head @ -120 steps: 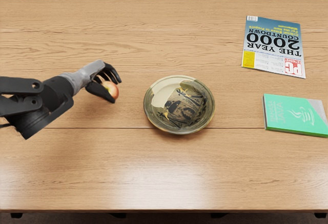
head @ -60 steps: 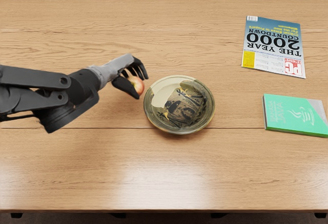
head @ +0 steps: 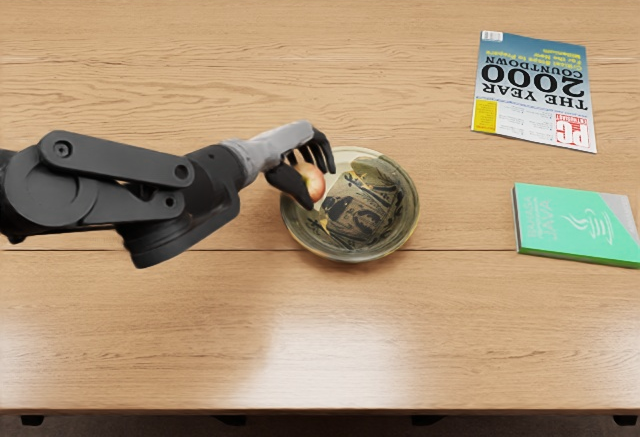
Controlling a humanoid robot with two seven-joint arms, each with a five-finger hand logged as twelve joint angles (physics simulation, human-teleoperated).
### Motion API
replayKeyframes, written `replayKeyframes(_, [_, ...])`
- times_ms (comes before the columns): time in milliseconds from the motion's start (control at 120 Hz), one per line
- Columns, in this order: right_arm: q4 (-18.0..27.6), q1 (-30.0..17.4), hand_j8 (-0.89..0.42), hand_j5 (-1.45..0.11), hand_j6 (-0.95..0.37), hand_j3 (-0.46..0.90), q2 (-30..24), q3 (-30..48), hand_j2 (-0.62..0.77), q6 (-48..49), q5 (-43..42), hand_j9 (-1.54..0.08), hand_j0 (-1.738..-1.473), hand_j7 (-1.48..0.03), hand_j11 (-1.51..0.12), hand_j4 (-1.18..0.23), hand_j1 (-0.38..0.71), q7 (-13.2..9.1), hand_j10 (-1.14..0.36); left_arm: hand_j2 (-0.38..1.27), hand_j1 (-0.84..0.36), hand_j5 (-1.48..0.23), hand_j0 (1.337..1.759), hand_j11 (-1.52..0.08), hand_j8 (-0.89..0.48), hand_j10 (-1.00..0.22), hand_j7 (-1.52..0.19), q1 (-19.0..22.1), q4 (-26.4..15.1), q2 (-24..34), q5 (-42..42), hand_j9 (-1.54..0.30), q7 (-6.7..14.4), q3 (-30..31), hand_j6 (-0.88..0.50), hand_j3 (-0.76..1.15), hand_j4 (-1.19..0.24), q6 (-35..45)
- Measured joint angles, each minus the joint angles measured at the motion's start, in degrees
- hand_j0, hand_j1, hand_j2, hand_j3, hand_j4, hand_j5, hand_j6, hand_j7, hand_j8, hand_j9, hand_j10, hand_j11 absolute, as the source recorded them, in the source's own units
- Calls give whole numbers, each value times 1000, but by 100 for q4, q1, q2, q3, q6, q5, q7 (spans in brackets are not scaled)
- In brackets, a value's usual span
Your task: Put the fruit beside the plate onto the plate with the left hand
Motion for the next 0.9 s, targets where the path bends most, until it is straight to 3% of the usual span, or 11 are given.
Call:
replayKeyframes(375, [0, 0, -20, -26, -20, 0, 0, 0, -4, 0, 0, -26, -1658, -26, -26, -20, -324, 0, -20, 422, -328, -920, 1656, -890, -375, -507, -917, -53, 199, -576, -33, -888, -8, 96, -527, 0, -653, 4])
replayKeyframes(700, [0, -2, -20, -26, -20, 0, 0, 0, -4, 0, 0, -26, -1658, -26, -26, -20, -324, 1, -20, 374, -278, -901, 1656, -874, -426, -550, -878, 26, 276, -621, -39, -882, -15, 107, -579, 0, -644, -6])
replayKeyframes(817, [0, -2, -20, -26, -20, 0, 0, 0, -4, 0, 0, -26, -1658, -26, -26, -20, -324, 0, -20, 272, -225, -766, 1657, -749, -416, -508, -750, 28, 286, -629, -57, -755, -29, 94, -534, 0, -558, -7])
replayKeyframes(900, [0, -1, -20, -26, -20, 0, 0, 0, -4, 0, 0, -26, -1658, -26, -26, -20, -324, -2, -20, 189, -77, -558, 1657, -547, -314, -375, -547, 26, 290, -621, -99, -551, -34, 59, -392, 0, -409, -15])
